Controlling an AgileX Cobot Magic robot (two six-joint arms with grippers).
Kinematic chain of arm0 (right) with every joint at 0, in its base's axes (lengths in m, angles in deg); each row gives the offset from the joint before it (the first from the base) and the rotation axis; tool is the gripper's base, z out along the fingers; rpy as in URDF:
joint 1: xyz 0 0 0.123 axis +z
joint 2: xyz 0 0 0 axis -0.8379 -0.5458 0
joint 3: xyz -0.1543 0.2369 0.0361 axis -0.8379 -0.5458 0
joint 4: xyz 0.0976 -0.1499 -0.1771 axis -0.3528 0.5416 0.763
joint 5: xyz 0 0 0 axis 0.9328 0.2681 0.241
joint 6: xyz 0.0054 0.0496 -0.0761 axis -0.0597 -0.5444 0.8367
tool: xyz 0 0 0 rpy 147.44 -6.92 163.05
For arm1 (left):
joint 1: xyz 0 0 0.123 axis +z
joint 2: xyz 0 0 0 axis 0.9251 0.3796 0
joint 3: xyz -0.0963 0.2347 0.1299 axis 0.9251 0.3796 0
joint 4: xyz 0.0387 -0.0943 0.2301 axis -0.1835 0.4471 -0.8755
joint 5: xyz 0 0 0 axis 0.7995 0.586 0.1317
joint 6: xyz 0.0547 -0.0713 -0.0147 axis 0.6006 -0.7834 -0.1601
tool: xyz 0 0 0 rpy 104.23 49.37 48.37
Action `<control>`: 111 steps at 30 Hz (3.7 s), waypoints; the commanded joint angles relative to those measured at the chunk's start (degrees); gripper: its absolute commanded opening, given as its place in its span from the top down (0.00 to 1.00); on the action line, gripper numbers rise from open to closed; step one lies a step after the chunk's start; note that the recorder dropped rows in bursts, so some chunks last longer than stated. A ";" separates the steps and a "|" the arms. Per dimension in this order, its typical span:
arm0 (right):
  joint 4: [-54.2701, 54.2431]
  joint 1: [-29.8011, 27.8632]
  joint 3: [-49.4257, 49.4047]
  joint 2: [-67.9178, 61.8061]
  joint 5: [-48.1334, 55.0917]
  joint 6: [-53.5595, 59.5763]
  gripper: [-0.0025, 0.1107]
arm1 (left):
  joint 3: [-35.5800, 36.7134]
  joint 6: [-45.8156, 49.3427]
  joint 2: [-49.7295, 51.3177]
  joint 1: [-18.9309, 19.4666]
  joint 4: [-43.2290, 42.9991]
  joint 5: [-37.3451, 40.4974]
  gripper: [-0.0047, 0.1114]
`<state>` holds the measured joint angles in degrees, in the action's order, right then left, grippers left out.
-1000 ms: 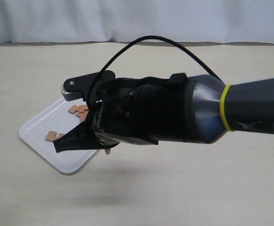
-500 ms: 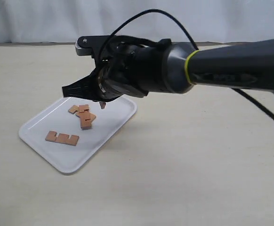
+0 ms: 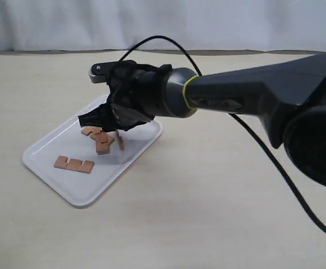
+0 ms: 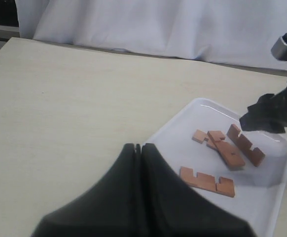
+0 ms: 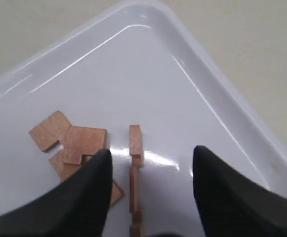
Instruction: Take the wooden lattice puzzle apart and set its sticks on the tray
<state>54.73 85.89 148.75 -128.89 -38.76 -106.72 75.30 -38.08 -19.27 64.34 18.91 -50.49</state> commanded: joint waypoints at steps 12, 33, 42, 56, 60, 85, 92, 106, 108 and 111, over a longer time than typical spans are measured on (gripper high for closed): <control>-23.43 0.06 0.24 10.54 32.29 29.23 0.91 | 0.13 -0.15 -0.06 -0.05 -0.04 -0.55 0.96; -31.99 -15.73 -26.47 39.56 31.72 45.58 0.94 | 0.13 -0.15 -0.06 -0.05 -0.04 -0.55 0.96; -24.41 -40.99 -39.26 63.13 25.99 45.90 0.94 | 0.13 -0.15 -0.06 -0.05 -0.04 -0.55 0.96; -20.34 -38.61 -68.76 99.61 -9.38 45.77 0.94 | 0.13 -0.15 -0.06 -0.05 -0.04 -0.55 0.96; -20.34 -36.75 -73.22 109.65 -13.37 45.77 0.94 | 0.13 -0.15 -0.06 -0.05 -0.04 -0.55 0.96; -24.96 -36.18 -72.47 128.39 -8.45 45.77 0.94 | 0.13 -0.15 -0.06 -0.05 -0.04 -0.55 0.96; -26.36 -36.18 -85.20 128.39 -22.57 45.77 0.94 | 0.13 -0.15 -0.06 -0.05 -0.04 -0.55 0.96; -26.40 -36.18 -93.52 128.39 -20.97 45.89 0.94 | 0.13 -0.15 -0.06 -0.05 -0.04 -0.55 0.96; -26.40 -36.18 -93.52 128.39 -20.97 45.89 0.94 | 0.13 -0.15 -0.06 -0.05 -0.04 -0.55 0.96; -27.09 -36.18 -93.52 128.39 -20.53 45.76 0.94 | 0.13 -0.15 -0.06 -0.05 -0.04 -0.55 0.96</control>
<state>28.01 49.64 55.34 -0.77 -59.89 -61.14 75.30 -38.08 -19.27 64.34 18.91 -50.49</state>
